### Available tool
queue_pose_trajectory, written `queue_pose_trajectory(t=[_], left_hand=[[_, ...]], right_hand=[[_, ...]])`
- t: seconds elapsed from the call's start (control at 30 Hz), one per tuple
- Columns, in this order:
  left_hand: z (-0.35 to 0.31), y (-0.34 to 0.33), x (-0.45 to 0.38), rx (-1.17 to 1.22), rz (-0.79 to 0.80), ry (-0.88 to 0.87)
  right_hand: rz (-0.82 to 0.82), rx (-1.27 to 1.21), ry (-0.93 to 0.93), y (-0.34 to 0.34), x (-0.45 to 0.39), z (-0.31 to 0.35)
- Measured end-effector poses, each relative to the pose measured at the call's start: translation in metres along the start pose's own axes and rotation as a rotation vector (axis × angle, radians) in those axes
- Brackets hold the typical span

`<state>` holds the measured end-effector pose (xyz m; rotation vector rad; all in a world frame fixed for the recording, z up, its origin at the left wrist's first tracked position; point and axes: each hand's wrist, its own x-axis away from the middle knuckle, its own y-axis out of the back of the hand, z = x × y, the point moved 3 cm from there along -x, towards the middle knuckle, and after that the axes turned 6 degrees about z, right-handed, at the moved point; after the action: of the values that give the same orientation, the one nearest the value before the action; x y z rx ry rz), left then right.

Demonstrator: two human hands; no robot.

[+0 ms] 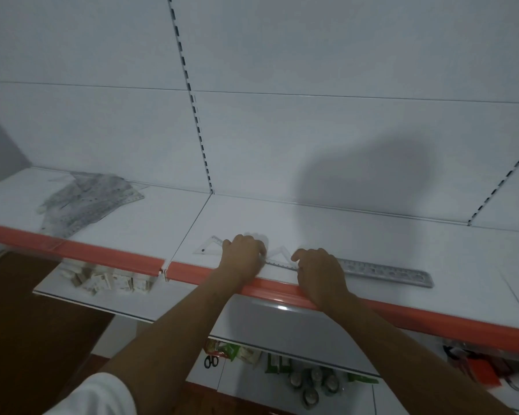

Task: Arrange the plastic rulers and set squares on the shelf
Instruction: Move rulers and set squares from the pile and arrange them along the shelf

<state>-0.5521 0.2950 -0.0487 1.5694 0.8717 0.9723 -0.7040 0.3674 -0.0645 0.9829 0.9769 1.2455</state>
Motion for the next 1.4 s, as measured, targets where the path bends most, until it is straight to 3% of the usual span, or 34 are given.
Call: queue_pose_trajectory(t=[0.17, 0.33, 0.57, 0.9, 1.17, 1.4], left_hand=[[0.008, 0.006, 0.005, 0.032, -0.002, -0.013], [0.055, 0.039, 0.032, 0.153, -0.089, 0.046], [0.193, 0.077, 0.136, 0.166, -0.129, 0.382], [0.347, 0.092, 0.317, 0.124, -0.108, 0.806], [0.461, 0.107, 0.394, 0.09, -0.139, 0.922], [0.54, 0.111, 0.381, 0.135, -0.158, 0.902]], right_hand=[[-0.069, -0.027, 0.06, 0.018, -0.006, 0.011], [-0.065, -0.104, 0.183, 0.028, -0.051, 0.065], [0.03, -0.148, 0.524, 0.008, -0.098, 0.227], [0.153, -0.097, 0.944, -0.038, -0.064, 0.487], [0.187, -0.061, 1.073, -0.063, -0.048, 0.633], [0.197, -0.01, 1.045, -0.088, -0.072, 0.693]])
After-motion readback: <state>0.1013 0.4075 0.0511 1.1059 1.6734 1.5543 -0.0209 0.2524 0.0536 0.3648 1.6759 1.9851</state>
